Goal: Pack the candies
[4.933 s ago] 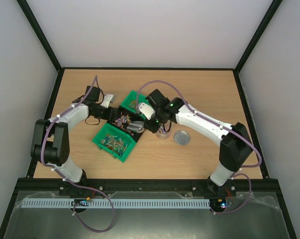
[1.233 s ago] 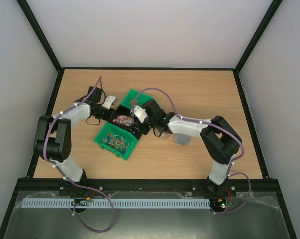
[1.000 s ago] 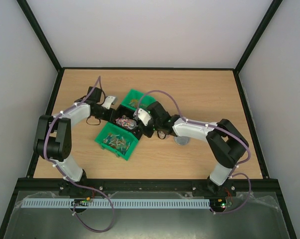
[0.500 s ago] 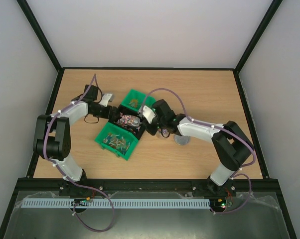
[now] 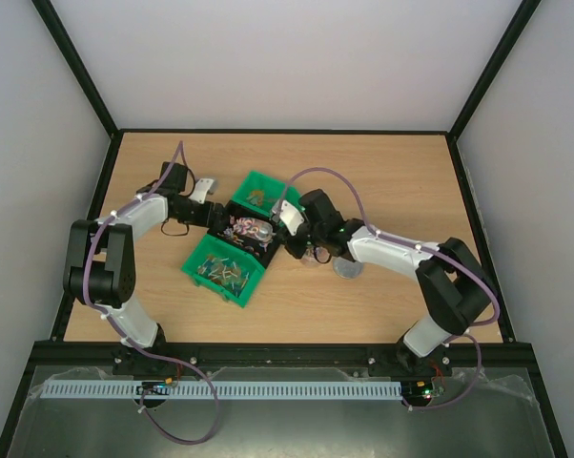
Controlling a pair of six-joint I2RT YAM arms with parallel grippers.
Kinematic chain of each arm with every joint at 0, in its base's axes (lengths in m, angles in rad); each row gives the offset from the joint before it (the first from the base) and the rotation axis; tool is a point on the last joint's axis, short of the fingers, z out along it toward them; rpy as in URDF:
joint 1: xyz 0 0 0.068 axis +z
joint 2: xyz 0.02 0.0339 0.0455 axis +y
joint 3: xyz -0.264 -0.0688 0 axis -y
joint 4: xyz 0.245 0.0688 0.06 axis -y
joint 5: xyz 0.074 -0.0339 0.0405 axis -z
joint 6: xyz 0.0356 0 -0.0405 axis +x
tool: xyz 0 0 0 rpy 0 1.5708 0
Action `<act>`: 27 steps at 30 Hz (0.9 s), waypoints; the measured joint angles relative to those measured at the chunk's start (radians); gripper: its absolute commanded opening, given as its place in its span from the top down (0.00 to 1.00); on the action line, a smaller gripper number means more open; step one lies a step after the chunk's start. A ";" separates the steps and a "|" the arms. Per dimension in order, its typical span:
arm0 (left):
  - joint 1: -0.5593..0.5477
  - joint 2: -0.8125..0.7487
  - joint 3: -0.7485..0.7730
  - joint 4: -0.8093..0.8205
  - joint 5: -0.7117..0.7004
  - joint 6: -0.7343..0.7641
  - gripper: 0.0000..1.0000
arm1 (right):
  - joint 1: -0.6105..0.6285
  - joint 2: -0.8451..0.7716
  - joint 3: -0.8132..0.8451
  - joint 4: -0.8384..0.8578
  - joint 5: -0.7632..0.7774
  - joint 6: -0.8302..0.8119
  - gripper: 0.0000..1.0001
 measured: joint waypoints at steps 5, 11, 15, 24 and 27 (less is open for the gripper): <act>0.000 0.000 0.000 0.000 -0.012 0.000 0.28 | -0.031 -0.042 -0.005 -0.002 -0.038 0.009 0.99; 0.000 0.000 0.000 -0.001 -0.012 0.000 0.28 | -0.078 -0.122 -0.037 -0.010 -0.121 0.010 0.99; 0.000 0.000 0.000 -0.002 -0.012 0.000 0.28 | -0.133 -0.169 -0.057 -0.042 -0.172 0.003 0.99; 0.000 0.000 0.013 -0.008 -0.011 0.000 0.28 | -0.230 -0.316 -0.084 -0.148 -0.229 -0.051 0.99; 0.000 0.000 0.023 -0.006 -0.011 0.000 0.28 | -0.230 -0.355 -0.095 -0.179 -0.237 -0.070 0.99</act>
